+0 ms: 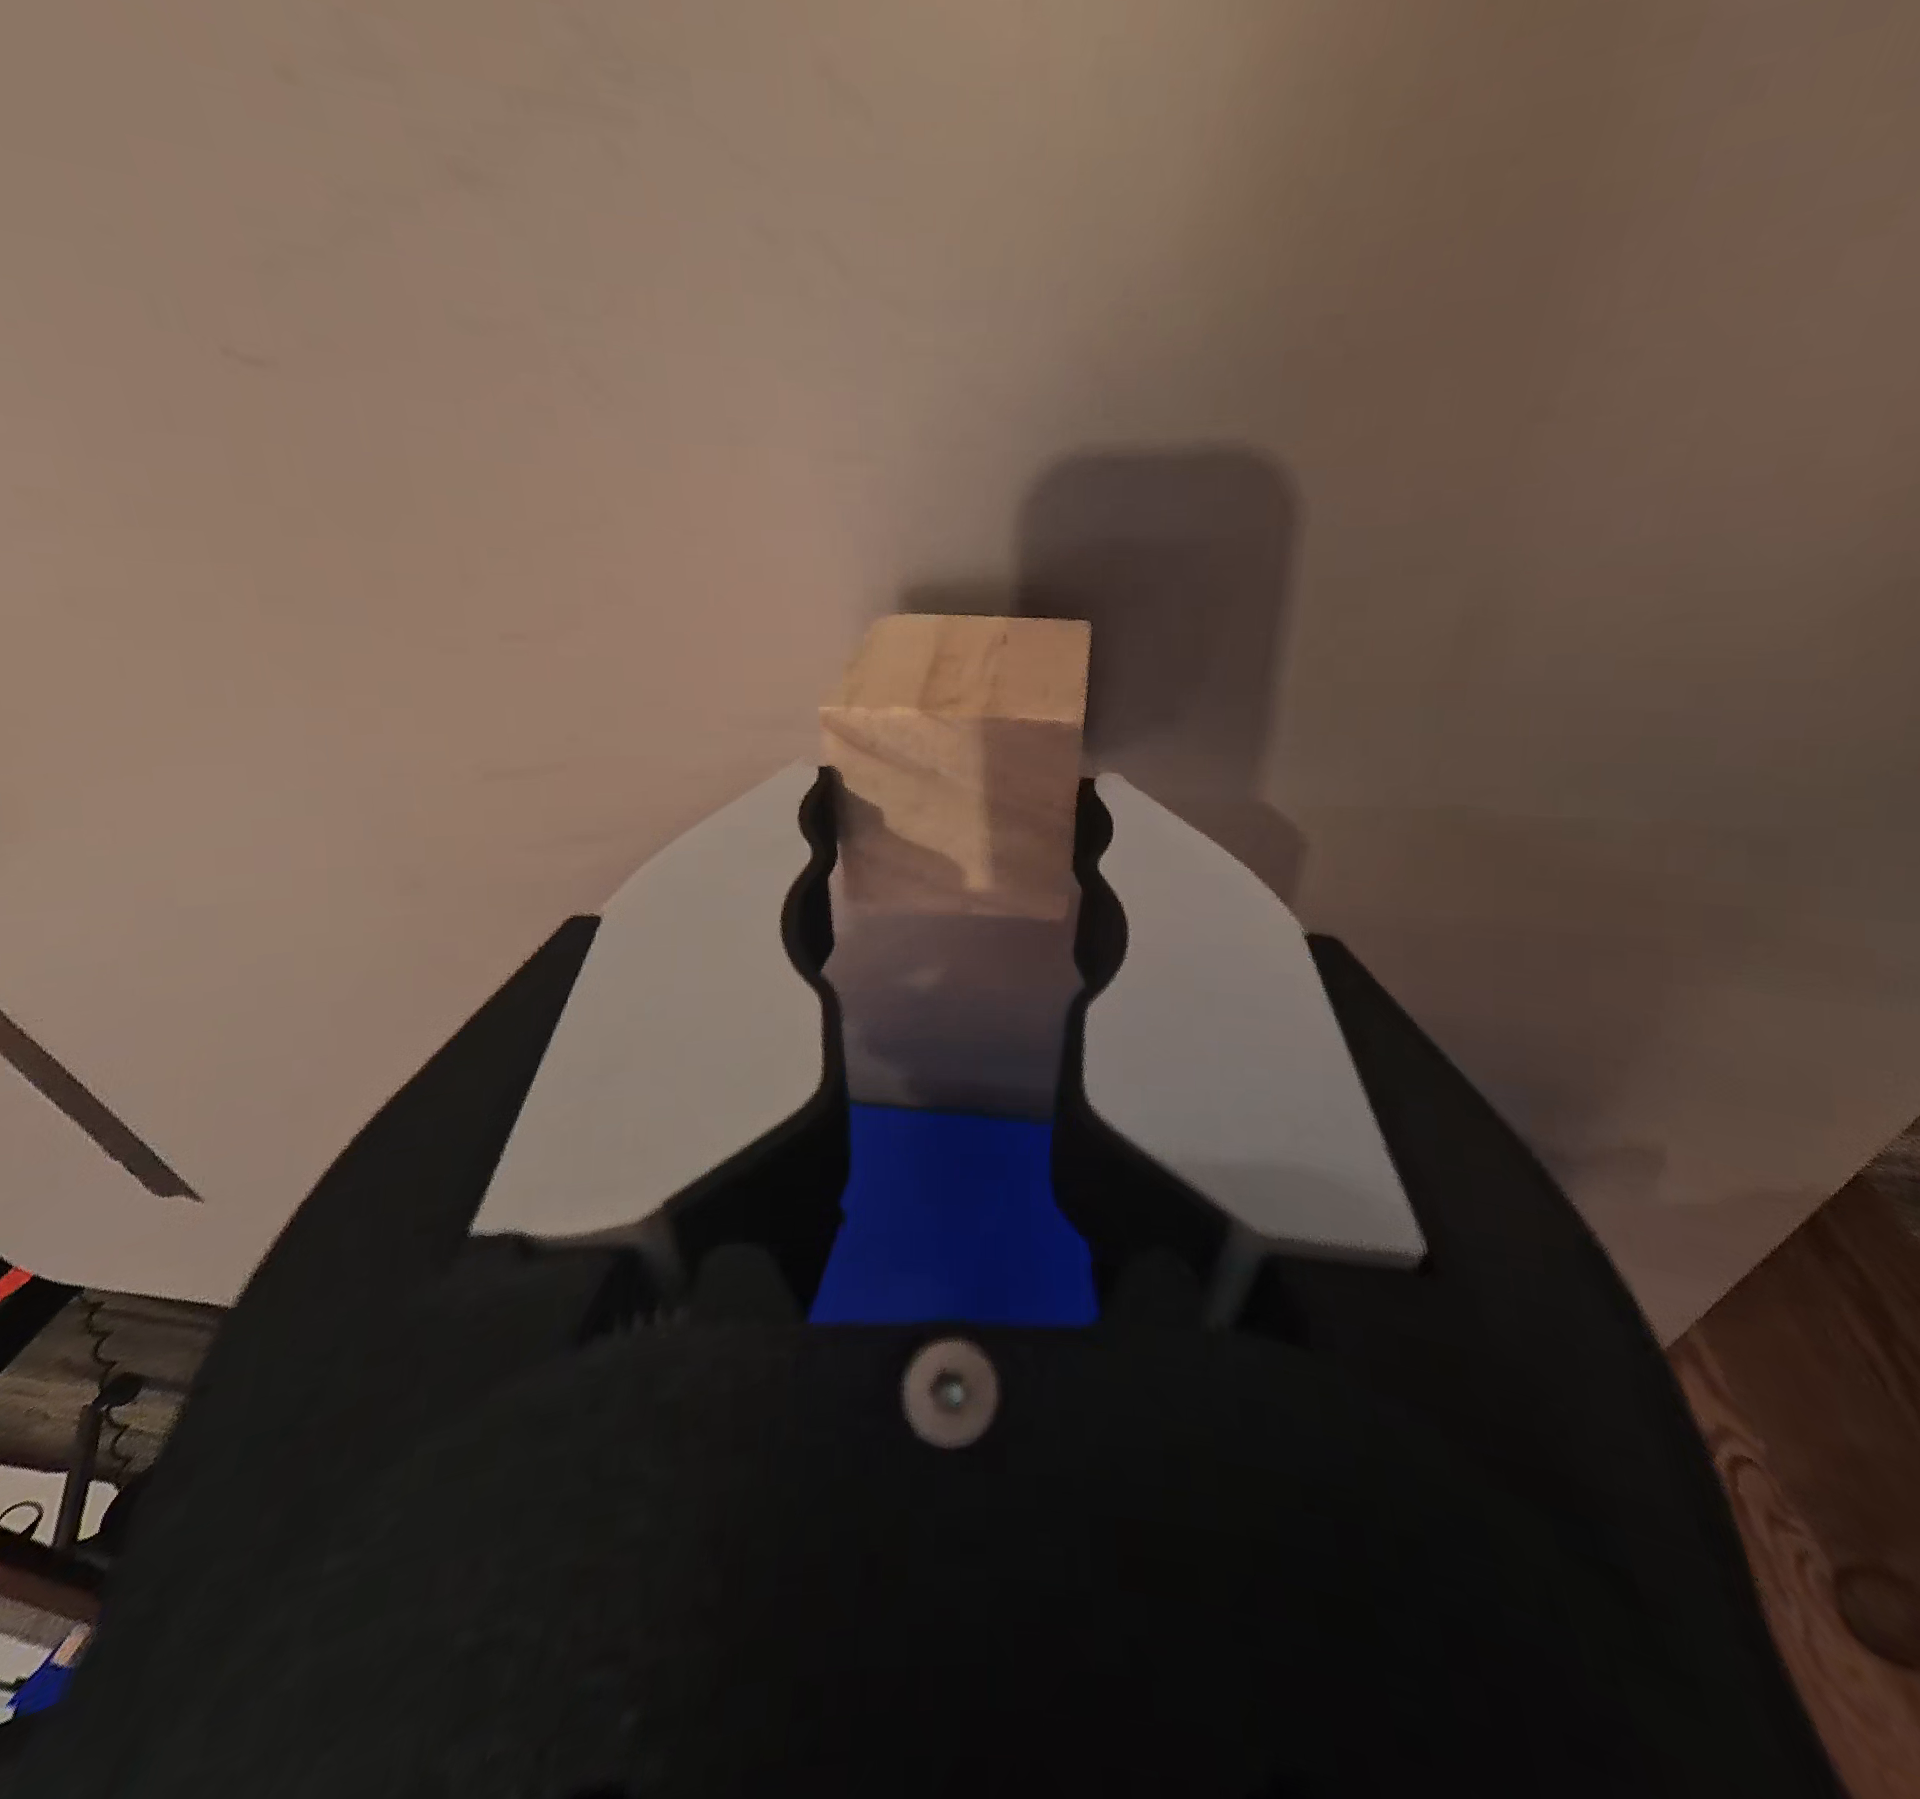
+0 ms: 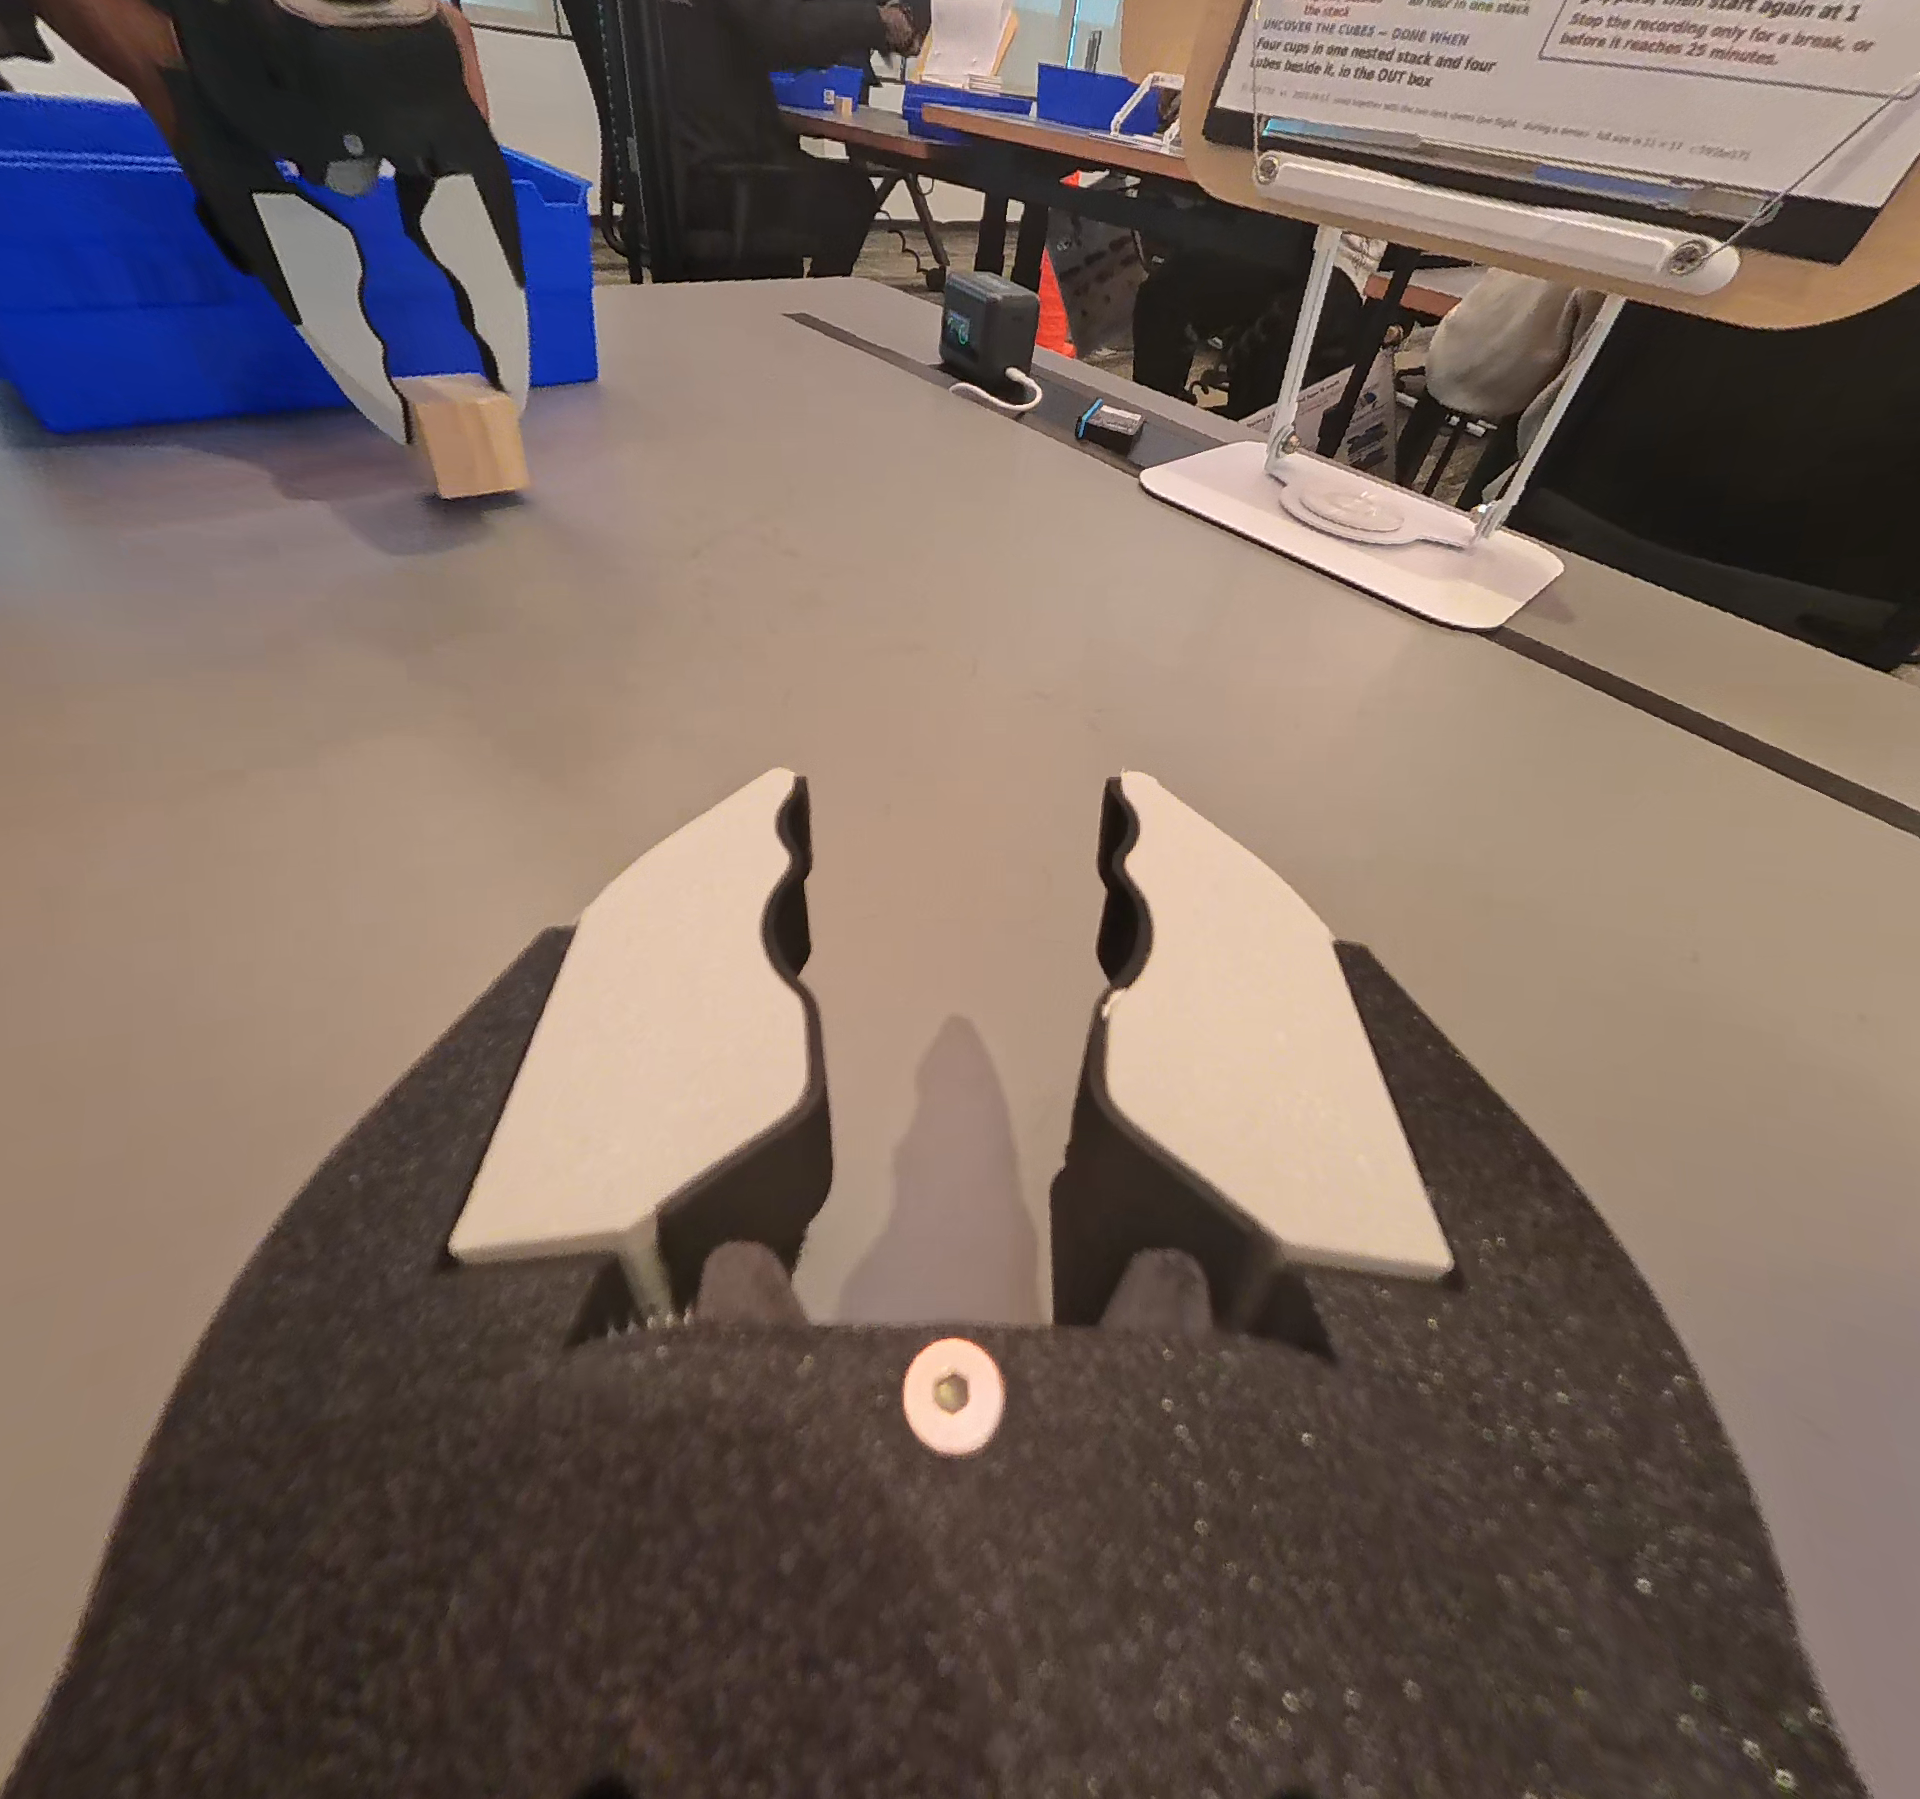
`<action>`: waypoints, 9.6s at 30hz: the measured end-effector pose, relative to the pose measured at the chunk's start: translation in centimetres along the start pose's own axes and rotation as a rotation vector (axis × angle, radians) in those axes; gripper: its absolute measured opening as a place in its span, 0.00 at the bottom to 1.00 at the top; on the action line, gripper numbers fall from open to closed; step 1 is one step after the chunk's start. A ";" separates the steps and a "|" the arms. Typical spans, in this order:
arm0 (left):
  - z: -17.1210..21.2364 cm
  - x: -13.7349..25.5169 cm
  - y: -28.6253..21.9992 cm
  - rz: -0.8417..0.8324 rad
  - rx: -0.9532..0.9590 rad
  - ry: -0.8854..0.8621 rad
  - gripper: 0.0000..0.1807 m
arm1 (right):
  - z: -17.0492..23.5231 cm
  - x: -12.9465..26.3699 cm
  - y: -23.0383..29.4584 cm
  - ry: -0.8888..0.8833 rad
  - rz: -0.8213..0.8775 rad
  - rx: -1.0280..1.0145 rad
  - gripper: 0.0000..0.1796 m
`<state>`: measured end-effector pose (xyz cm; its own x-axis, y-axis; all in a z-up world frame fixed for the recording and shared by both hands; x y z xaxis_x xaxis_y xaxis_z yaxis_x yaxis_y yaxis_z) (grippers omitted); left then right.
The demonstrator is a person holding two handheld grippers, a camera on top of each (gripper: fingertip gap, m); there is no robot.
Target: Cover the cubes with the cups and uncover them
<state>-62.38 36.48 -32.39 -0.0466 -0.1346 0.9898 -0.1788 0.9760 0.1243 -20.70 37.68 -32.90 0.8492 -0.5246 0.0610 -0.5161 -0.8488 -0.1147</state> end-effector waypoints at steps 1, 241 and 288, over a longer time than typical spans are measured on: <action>0.1 0.0 0.0 0.000 -0.002 0.003 0.24 | 0.0 0.0 0.0 0.000 0.000 0.000 0.29; 25.0 5.3 -7.9 -0.561 1.561 -0.386 0.36 | -0.4 0.2 0.3 -0.109 -0.125 -0.130 0.38; -16.6 1.0 2.8 -0.012 0.032 -0.379 0.24 | -0.4 0.1 0.6 -0.101 -0.144 -0.117 0.38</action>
<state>-46.65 41.87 -29.87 -0.4033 -0.2053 0.8918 -0.2114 0.9690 0.1275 -20.94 37.06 -32.55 0.9191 -0.3928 -0.0320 -0.3928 -0.9196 0.0047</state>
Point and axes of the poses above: each gripper's, where its closed fingertips meet, x back along the fingers, z out of its underside, y = z × x across the jaws, the point moved 8 cm from there along x, back along the fingers, and after that the axes turned 7 degrees about -y, right-handed, at the moved point
